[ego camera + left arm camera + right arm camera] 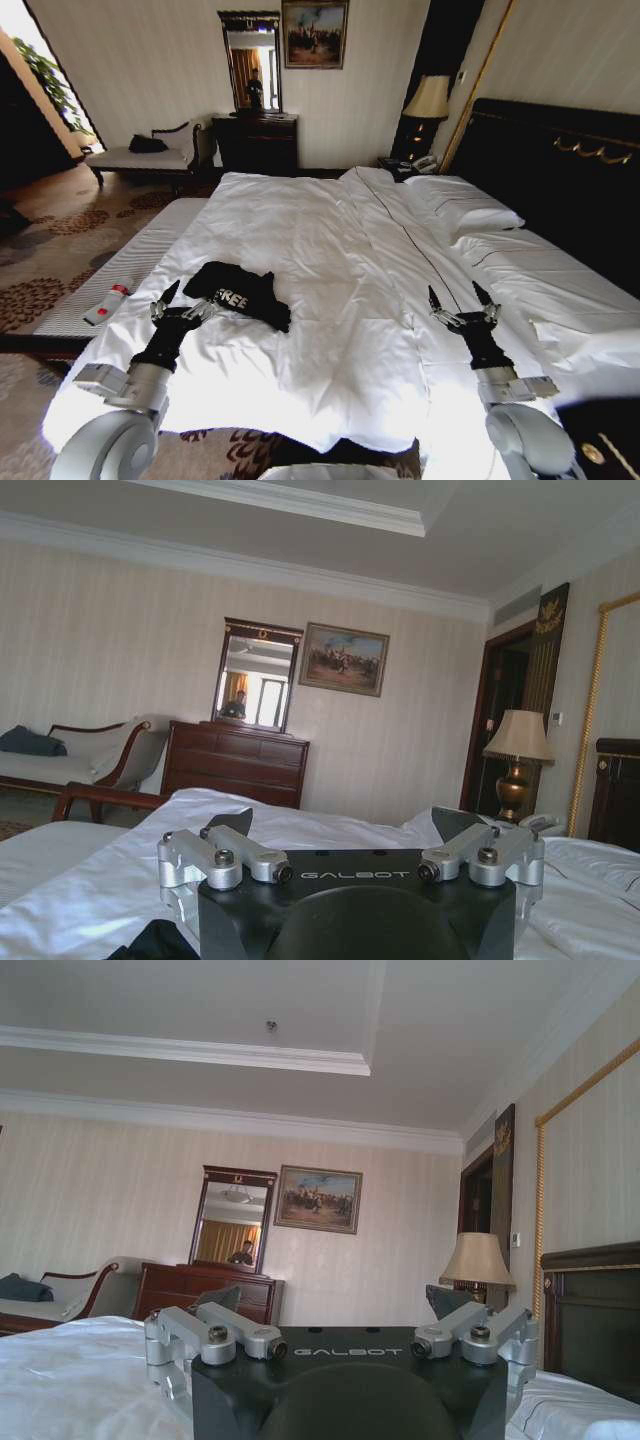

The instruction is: Fold the clothes on the bed.

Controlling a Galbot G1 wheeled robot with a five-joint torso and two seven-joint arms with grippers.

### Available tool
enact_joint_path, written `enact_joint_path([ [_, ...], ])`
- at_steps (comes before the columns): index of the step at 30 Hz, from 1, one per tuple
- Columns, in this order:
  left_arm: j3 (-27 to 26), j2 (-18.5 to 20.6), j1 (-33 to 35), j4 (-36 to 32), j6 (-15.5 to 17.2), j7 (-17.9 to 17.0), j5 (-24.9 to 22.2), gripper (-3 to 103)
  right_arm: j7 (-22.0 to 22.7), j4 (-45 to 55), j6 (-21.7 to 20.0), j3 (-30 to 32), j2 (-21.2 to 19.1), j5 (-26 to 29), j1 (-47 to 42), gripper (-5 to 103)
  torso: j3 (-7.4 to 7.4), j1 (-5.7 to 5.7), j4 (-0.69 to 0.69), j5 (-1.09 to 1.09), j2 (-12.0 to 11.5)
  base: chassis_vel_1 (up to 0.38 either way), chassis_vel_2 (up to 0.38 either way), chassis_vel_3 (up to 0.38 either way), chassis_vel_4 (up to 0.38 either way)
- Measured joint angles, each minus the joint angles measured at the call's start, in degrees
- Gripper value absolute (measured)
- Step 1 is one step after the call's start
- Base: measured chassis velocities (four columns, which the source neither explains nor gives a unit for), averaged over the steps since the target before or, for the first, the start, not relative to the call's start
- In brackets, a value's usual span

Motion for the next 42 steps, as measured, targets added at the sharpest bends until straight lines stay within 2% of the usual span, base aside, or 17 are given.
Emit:
enact_joint_path([
  [12,0.12,-0.58,0.12,0.12,-0.14,0.01,0.59,100,0.12,-0.09,-0.03,-0.33,-0.08,0.53,0.17,100,0.00,0.00,-0.01,0.00,0.00,0.003,0.005,-0.004,-0.004],
  [42,0.00,-0.74,0.76,0.21,-0.74,0.05,1.51,100,0.29,-0.06,-0.02,-0.58,0.34,-0.08,-0.05,100,0.00,0.00,0.00,-0.01,0.00,0.077,0.073,-0.075,-0.075],
])
